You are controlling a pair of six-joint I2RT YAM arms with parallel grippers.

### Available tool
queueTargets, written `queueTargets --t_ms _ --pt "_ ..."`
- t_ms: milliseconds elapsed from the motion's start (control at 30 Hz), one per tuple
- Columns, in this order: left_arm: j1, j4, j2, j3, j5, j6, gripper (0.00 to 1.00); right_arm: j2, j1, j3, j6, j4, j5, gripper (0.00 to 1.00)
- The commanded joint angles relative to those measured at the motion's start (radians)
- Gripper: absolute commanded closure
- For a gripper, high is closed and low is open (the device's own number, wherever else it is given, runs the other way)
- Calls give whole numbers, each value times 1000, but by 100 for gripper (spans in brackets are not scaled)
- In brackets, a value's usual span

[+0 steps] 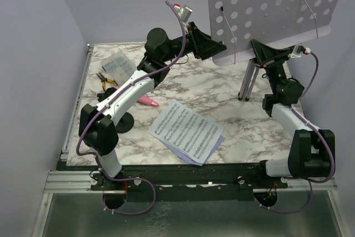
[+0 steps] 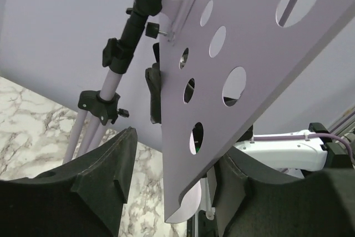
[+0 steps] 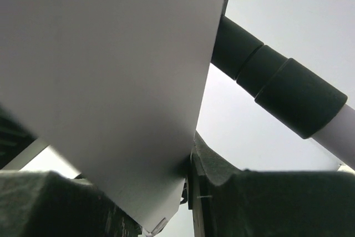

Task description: Set up the instrument practice props

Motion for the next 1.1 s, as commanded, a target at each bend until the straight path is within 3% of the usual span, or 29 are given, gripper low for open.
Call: queueTargets --t_ms 0,133,333,433,500,567,633,767,900,1067 --pt "-16 -12 62 89 -43 3 46 -102 6 -8 -41 247 23 99" --pt "-40 -42 97 155 -32 23 53 -151 6 -16 -76 156 3 99" --pt "-45 -116 107 216 -50 79 86 -211 6 -37 -117 9 -58 98" --pt "-46 -126 88 208 -55 120 100 -277 5 -49 -183 -142 -105 82" --pt "-47 -136 72 196 -74 151 100 -349 6 -47 -269 -293 -150 63" --pt "-47 -151 64 197 -81 179 100 -436 5 -12 -400 -595 -167 42" --pt "-46 -161 58 204 -79 194 100 -513 5 45 -578 -912 -147 29" --pt "-47 -164 60 222 -42 200 100 -644 6 74 -863 -1252 -50 14" --pt "-48 -193 52 234 -41 231 100 -714 6 128 -1077 -1541 71 14" --pt "-49 -199 42 243 -15 232 100 -718 6 142 -1178 -1631 281 5"
